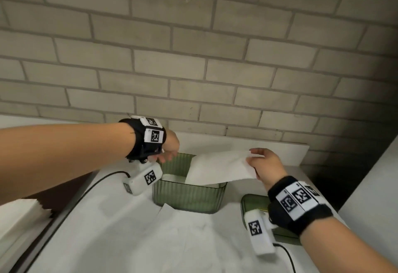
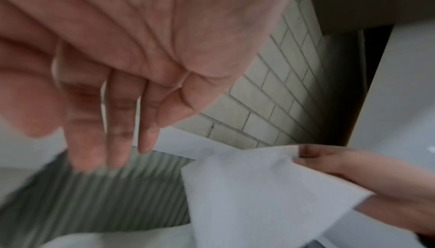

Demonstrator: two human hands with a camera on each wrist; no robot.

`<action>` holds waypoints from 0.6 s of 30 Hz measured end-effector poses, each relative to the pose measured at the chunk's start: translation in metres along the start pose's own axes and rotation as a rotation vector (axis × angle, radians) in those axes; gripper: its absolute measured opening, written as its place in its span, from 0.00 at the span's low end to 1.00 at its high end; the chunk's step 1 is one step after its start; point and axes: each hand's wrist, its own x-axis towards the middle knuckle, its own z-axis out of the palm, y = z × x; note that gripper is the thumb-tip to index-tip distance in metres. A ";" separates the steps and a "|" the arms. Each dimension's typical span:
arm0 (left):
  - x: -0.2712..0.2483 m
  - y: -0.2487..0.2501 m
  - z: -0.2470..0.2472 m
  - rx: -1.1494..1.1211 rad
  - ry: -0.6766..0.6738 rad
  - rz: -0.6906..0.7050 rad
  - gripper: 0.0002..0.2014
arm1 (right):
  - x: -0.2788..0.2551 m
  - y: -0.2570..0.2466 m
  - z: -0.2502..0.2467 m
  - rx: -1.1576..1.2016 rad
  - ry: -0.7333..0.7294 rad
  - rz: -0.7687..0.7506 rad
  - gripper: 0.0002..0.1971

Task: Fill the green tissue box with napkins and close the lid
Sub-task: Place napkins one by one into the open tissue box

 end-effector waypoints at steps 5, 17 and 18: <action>-0.013 -0.041 0.002 0.234 0.047 0.100 0.14 | 0.015 0.000 0.043 -0.070 -0.076 -0.005 0.11; -0.079 -0.119 0.071 0.410 -0.059 0.279 0.18 | -0.001 -0.013 0.087 -0.918 -0.206 -0.161 0.19; -0.080 -0.124 0.078 0.436 -0.087 0.292 0.20 | -0.005 -0.017 0.086 -0.995 -0.219 -0.175 0.20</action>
